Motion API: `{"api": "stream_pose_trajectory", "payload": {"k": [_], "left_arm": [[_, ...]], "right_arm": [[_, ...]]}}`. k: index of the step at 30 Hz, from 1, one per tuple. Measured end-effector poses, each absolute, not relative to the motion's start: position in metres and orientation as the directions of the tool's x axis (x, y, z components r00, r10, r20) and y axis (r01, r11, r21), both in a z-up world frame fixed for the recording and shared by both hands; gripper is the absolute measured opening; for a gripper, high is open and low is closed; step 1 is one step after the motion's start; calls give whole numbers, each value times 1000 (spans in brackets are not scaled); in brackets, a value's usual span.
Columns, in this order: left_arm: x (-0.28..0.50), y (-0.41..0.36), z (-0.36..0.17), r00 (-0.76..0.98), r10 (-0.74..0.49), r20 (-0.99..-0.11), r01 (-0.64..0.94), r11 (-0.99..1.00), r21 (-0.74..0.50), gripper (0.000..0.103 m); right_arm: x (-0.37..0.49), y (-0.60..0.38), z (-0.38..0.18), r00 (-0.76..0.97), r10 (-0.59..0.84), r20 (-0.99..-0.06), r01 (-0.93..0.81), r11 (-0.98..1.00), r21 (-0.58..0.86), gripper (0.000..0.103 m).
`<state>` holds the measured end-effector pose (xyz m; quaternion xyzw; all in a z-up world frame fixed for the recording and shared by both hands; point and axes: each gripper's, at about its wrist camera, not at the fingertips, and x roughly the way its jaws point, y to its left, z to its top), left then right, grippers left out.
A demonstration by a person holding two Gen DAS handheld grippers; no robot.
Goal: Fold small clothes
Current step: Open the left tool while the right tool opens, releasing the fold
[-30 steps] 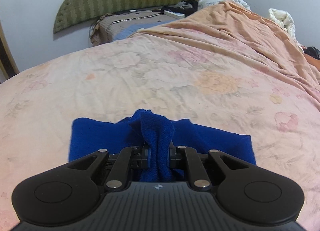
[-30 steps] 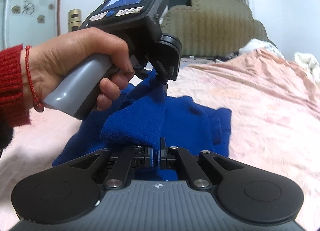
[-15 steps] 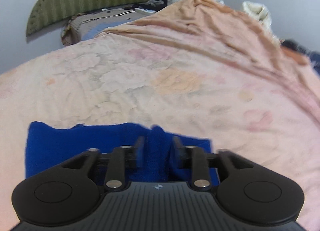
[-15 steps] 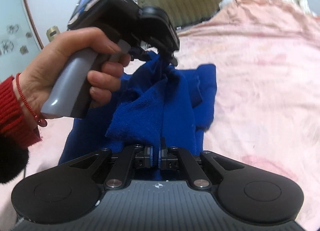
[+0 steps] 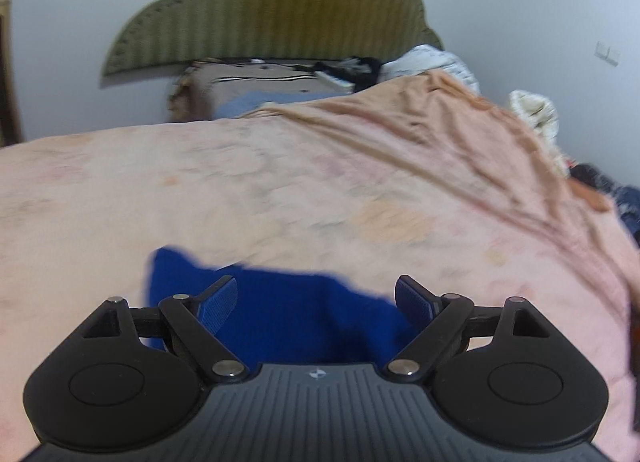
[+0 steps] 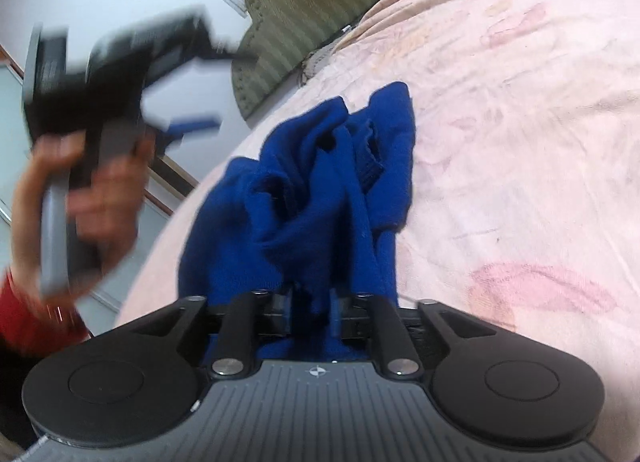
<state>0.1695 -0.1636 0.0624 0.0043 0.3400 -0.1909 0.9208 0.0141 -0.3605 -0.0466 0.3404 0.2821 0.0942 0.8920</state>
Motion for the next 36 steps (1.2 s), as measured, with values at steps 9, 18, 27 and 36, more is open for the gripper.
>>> {"api": "stream_pose_trajectory", "payload": {"k": [9,18,27,36], "left_arm": [[123,-125,40,715,-241,-656,300,954,-23,87],[89,-136,29,744,-212,-633,378,915,138,87],[76,-138,8,722,-219,-656,399,907,136,87],[86,-128,2,695,-229,-682,398,912,99,87]], "right_arm": [[57,-359,-36,817,342,-465,49,761,646,21],[26,-378,-54,803,357,-478,118,690,714,10],[60,-396,-15,837,294,-462,54,795,604,49],[146,-398,-23,802,325,-500,81,772,631,20]]}}
